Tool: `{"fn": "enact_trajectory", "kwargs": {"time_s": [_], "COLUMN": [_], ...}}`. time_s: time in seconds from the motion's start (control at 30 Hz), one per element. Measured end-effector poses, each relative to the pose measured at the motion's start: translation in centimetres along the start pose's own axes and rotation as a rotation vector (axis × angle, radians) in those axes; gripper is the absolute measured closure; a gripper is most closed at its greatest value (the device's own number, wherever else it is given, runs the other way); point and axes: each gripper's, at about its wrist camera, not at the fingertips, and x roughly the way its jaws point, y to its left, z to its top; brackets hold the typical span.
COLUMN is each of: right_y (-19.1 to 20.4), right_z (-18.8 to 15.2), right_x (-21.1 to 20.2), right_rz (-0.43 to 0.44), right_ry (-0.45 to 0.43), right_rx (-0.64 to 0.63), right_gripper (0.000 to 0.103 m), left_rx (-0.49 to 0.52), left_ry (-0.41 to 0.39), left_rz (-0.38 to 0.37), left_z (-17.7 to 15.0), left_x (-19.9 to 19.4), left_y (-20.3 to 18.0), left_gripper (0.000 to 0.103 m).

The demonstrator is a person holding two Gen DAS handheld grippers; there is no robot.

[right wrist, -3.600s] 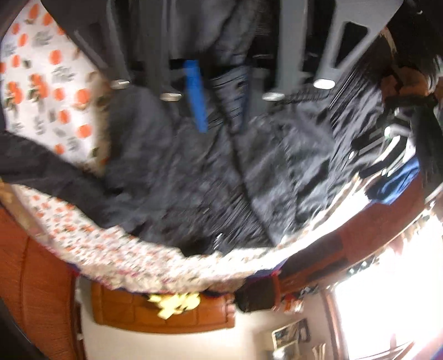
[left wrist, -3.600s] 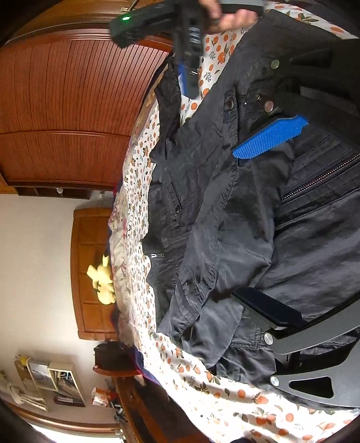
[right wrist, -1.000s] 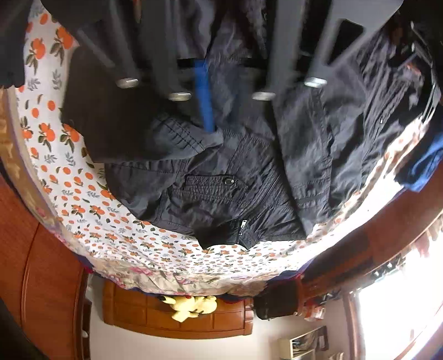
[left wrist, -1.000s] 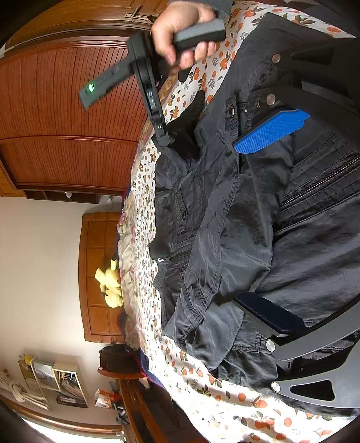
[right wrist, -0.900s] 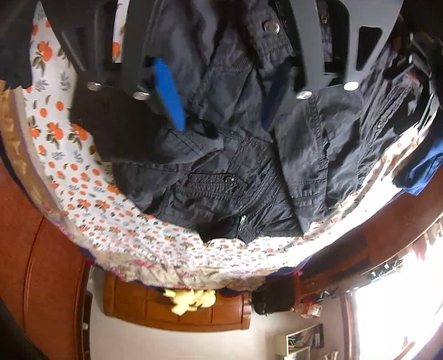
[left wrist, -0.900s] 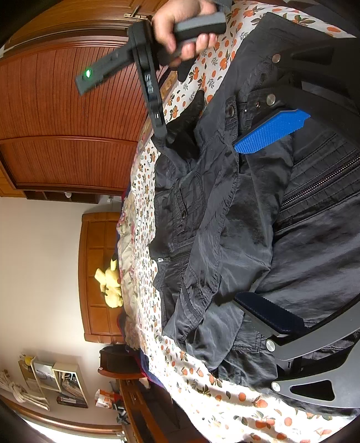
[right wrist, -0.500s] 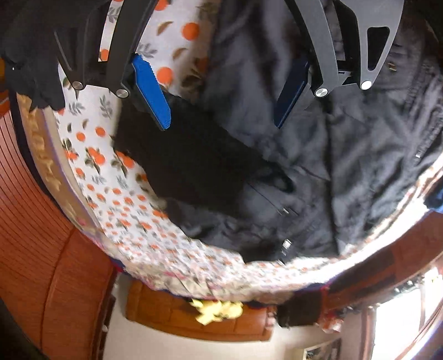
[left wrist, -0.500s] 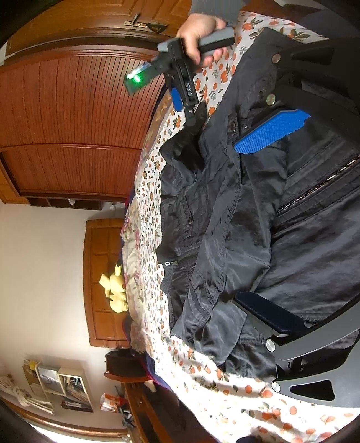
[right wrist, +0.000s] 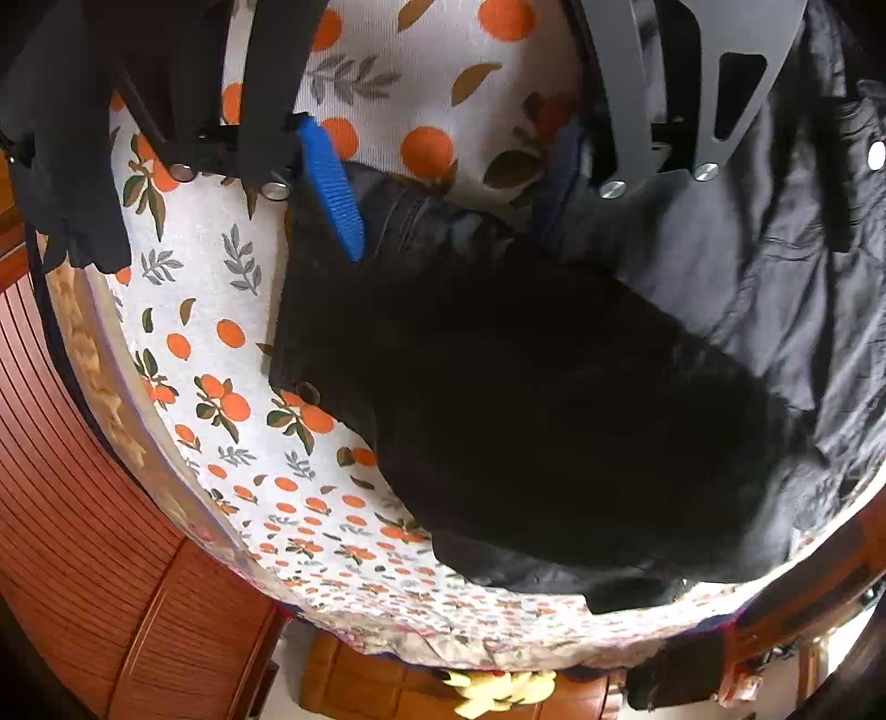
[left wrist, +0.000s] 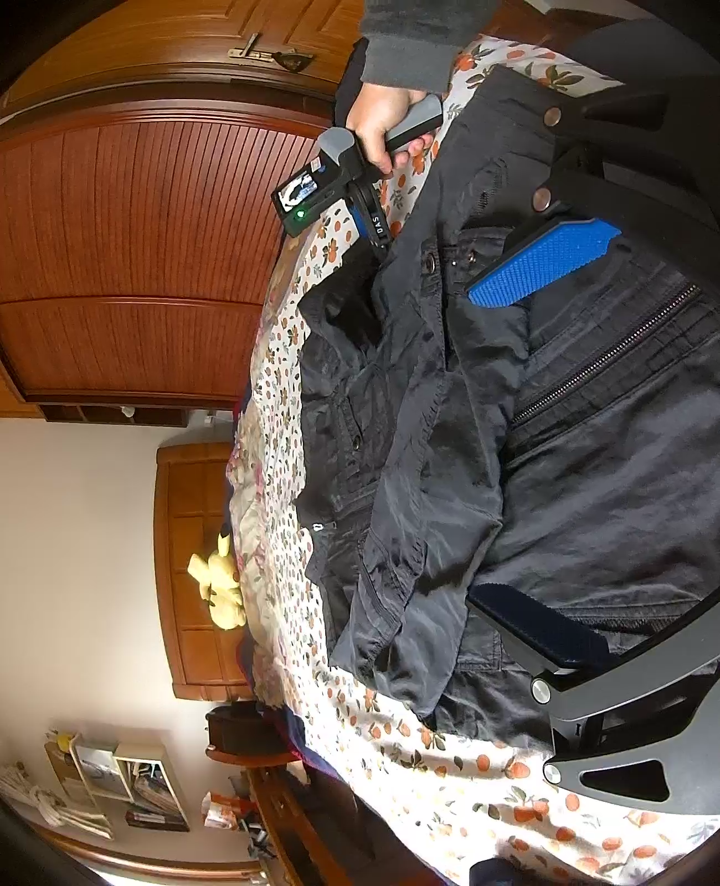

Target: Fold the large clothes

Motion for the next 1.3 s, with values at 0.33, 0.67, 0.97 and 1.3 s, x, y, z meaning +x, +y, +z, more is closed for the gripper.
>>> {"fn": "enact_trajectory", "kwargs": {"time_s": [0.33, 0.67, 0.97, 1.3], "right_y": [-1.0, 1.5, 12.5, 17.7], "right_z": [2.7, 8.0, 8.9, 4.6], "right_x": [-3.8, -14.6, -19.6, -17.4], "right_rz": [-0.11, -0.071, 0.135, 0.242], "right_ry": [-0.127, -0.429, -0.531, -0.416], "right_rx": [0.054, 0.07, -0.097, -0.197], "right_gripper": [0.095, 0.095, 0.095, 0.095], "left_rx": [-0.012, -0.02, -0.054, -0.064], "left_ry": [-0.019, -0.039, -0.059, -0.071], "left_rz": [0.021, 0.028, 0.06, 0.085], "left_z": [0.1, 0.2, -0.1, -0.2], "left_x": [-1.4, -2.8, -4.8, -6.1], "left_y": [0.7, 1.3, 3.3, 4.3], "left_gripper": [0.002, 0.002, 0.002, 0.002]}}
